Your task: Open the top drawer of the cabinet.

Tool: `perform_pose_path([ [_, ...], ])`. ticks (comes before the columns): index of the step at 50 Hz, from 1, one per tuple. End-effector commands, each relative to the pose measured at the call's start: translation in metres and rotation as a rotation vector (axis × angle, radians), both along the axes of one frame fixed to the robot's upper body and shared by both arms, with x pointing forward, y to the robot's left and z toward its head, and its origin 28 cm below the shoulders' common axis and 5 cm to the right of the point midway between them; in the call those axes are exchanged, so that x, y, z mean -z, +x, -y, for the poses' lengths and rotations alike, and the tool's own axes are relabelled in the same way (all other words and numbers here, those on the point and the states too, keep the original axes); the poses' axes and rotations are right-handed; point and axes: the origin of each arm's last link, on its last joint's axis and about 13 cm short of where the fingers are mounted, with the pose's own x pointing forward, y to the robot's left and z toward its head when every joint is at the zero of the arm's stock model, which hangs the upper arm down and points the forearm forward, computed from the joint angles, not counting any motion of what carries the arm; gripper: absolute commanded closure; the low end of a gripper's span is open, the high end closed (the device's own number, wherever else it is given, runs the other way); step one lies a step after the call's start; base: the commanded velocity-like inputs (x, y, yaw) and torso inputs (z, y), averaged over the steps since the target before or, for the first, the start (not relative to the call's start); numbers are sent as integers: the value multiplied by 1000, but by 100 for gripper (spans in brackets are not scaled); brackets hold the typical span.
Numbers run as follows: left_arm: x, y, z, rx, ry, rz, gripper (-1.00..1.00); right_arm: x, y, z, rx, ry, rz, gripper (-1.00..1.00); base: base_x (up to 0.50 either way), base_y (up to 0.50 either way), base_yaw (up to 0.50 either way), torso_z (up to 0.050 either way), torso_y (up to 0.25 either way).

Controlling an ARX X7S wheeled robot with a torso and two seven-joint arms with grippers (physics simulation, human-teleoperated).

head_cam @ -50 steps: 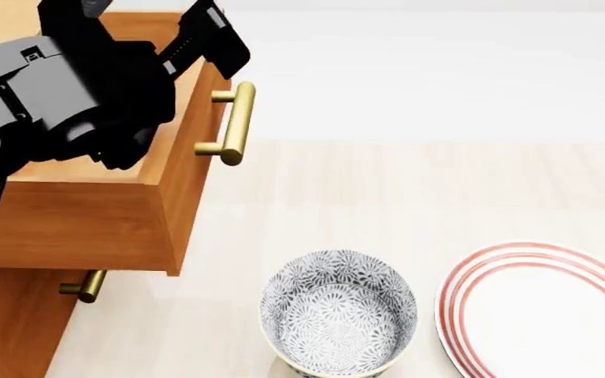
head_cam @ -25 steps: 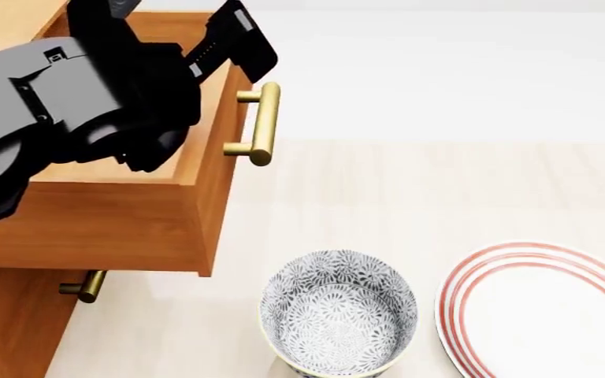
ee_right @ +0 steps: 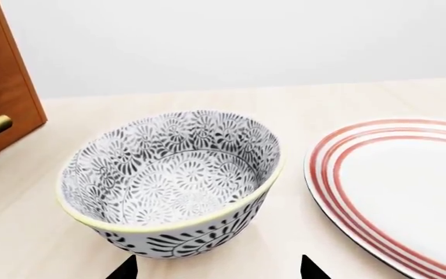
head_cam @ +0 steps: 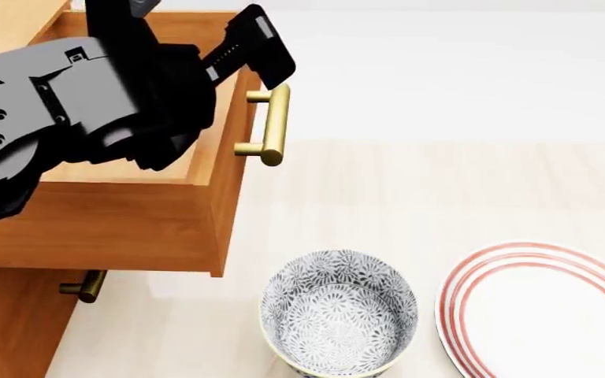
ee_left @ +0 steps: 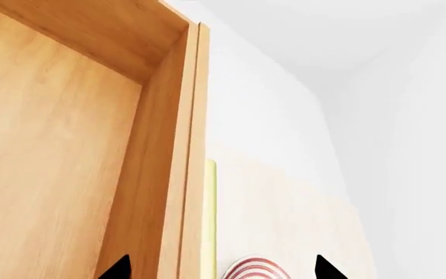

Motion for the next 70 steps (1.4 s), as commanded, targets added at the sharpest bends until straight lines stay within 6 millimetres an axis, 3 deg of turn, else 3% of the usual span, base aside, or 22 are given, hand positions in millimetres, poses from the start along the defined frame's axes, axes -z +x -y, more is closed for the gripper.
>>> perform_pose_path([
  [1,-14,-12,26,137,-161,22,-100,-2,2,-1,-9,12,18,-100,0,0,0,0,0],
  [32,-29,-31,45,218,-194,53,-100,-1,1,-1,-18,10,13,-100,0,0,0,0,1],
  [51,-28,-42,52,265,-210,84,-100,1,0,-2,-27,6,9,-100,0,0,-2,0,2],
  [59,-32,-55,54,294,-192,180,-100,1,0,-2,-24,10,5,-100,0,0,-3,0,1],
  [70,-31,-103,40,312,15,570,-100,1,2,-2,-6,19,-2,-100,0,-1,-3,1,2],
])
